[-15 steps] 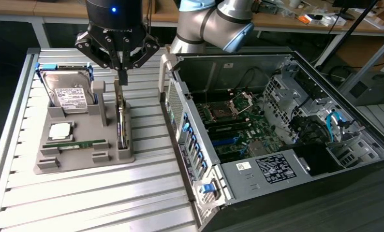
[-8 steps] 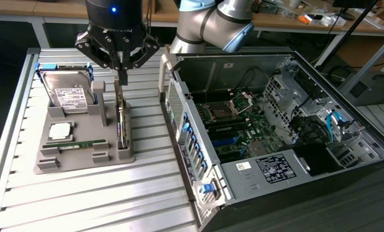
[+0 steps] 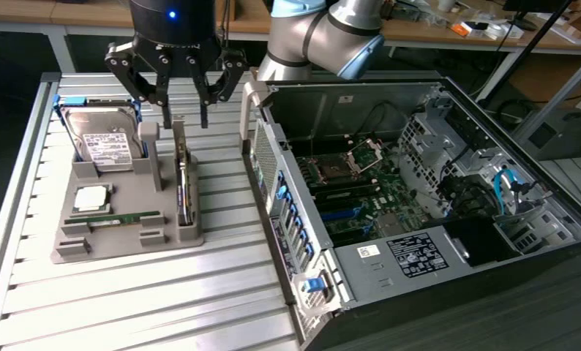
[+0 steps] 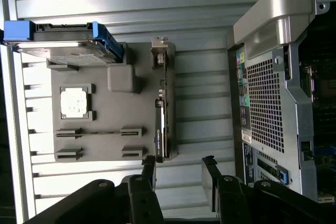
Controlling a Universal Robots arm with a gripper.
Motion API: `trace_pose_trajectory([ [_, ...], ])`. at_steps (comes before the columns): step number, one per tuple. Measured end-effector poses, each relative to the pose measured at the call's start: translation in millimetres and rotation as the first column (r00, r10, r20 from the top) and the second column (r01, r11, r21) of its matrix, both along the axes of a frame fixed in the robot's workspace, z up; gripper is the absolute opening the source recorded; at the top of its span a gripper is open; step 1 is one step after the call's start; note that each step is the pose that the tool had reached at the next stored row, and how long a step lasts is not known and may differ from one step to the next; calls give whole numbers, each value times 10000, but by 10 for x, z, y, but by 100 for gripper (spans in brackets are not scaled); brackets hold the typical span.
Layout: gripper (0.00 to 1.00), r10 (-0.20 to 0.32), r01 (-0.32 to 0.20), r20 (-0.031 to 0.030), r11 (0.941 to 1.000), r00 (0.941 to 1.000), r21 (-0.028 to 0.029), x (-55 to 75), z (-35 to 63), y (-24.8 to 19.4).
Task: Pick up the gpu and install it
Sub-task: 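Pick up the gpu and move the gpu toward the slot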
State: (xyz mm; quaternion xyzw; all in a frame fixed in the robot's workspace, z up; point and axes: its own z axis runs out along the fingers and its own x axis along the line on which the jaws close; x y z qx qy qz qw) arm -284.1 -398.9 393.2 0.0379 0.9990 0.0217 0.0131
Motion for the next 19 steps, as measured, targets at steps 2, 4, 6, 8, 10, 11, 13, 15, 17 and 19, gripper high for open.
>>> trace_pose_trajectory([
  [2, 48, 0, 0, 0, 10000, 10000, 0, 0, 0, 0],
  [4, 48, 0, 0, 2, 10000, 10000, 2, -2, -7, 0],
  [6, 48, 0, 0, 0, 10000, 10000, 2, -11, -29, 0],
  [8, 48, 1, -1, 1, 10000, 10000, 4, -18, -65, 0],
  [10, 48, 1, -1, 0, 10000, 10000, 4, -20, -102, 0],
  [11, 48, 0, 0, -1, 10000, 10000, 4, -20, -119, 0],
  [13, 48, 0, 0, 1, 10000, 10000, 7, -20, -154, 2],
  [15, 48, 0, 0, 0, 10000, 10000, 8, -20, -181, 4],
  [17, 48, 1, -1, 0, 10000, 10000, 12, -20, -208, 4],
  [19, 48, 0, 0, -1, 10000, 10000, 13, -22, -243, 4],
])
